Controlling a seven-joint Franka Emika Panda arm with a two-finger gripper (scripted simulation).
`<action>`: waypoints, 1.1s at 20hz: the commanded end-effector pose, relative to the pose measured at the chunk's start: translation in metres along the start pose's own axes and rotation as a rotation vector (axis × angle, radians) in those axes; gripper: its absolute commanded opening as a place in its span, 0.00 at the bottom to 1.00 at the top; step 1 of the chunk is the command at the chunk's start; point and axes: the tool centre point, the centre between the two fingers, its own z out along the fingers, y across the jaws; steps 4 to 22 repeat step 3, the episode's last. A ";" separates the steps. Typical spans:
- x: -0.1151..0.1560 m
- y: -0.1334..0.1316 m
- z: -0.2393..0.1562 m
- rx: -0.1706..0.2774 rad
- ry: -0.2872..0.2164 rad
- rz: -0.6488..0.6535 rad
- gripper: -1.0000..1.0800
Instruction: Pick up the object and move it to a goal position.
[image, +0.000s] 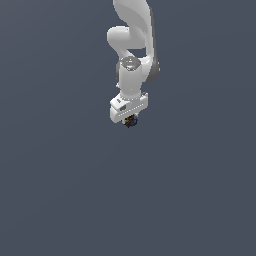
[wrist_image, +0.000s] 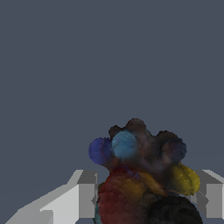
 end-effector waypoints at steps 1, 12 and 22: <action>0.000 -0.001 -0.001 0.000 0.001 0.000 0.00; 0.000 -0.001 -0.001 0.000 0.001 0.000 0.00; 0.000 -0.001 -0.001 0.000 0.001 0.000 0.00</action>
